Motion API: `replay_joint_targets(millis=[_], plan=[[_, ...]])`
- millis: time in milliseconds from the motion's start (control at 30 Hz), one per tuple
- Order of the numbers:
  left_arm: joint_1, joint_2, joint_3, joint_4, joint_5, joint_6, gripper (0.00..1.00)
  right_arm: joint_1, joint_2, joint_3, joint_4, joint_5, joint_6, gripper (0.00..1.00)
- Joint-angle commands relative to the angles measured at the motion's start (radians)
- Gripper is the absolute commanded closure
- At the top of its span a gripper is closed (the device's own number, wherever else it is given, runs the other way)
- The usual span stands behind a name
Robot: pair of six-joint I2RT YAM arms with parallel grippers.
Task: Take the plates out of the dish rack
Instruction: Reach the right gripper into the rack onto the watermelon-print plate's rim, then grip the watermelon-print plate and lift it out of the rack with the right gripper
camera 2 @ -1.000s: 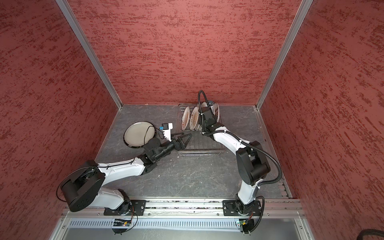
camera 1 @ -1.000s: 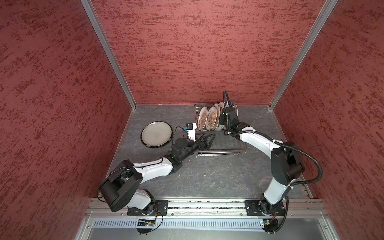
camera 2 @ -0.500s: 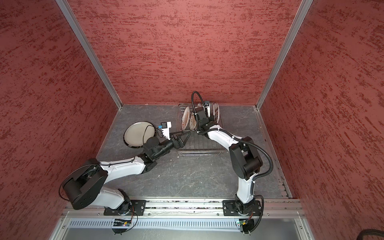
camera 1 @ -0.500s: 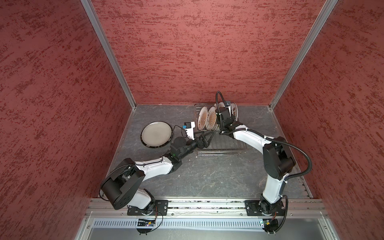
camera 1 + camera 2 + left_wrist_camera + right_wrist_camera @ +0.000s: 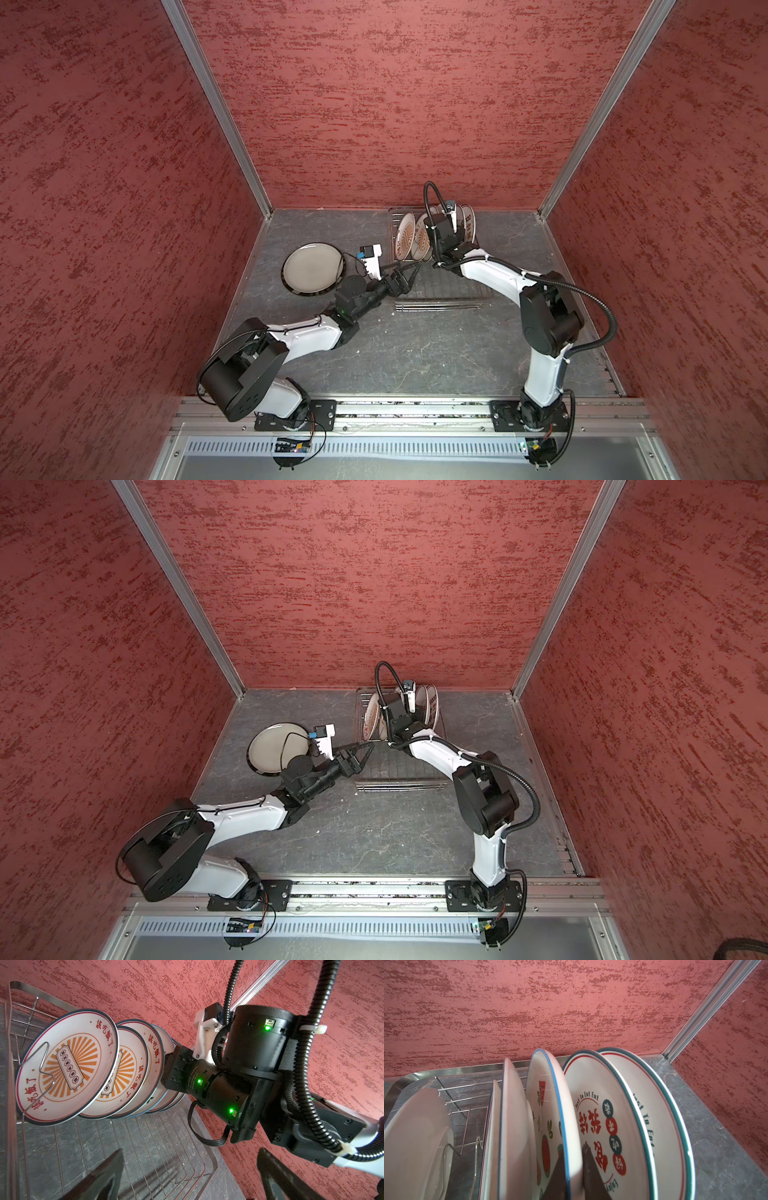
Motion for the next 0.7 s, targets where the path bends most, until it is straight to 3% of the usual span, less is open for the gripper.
replay_joint_targets(millis=[0, 267, 667], plan=[[0.001, -0.025, -0.011, 0.002, -0.004, 0.004, 0.01, 0.002, 0.021, 0.027, 0.014, 0.042, -0.014, 0.89], [0.006, -0.039, -0.021, -0.016, -0.027, 0.009, 0.01, 0.014, -0.015, 0.02, 0.059, 0.061, -0.07, 0.96], [0.009, -0.053, -0.034, -0.017, -0.018, 0.005, 0.01, 0.016, 0.005, 0.058, -0.183, 0.003, 0.044, 0.75]])
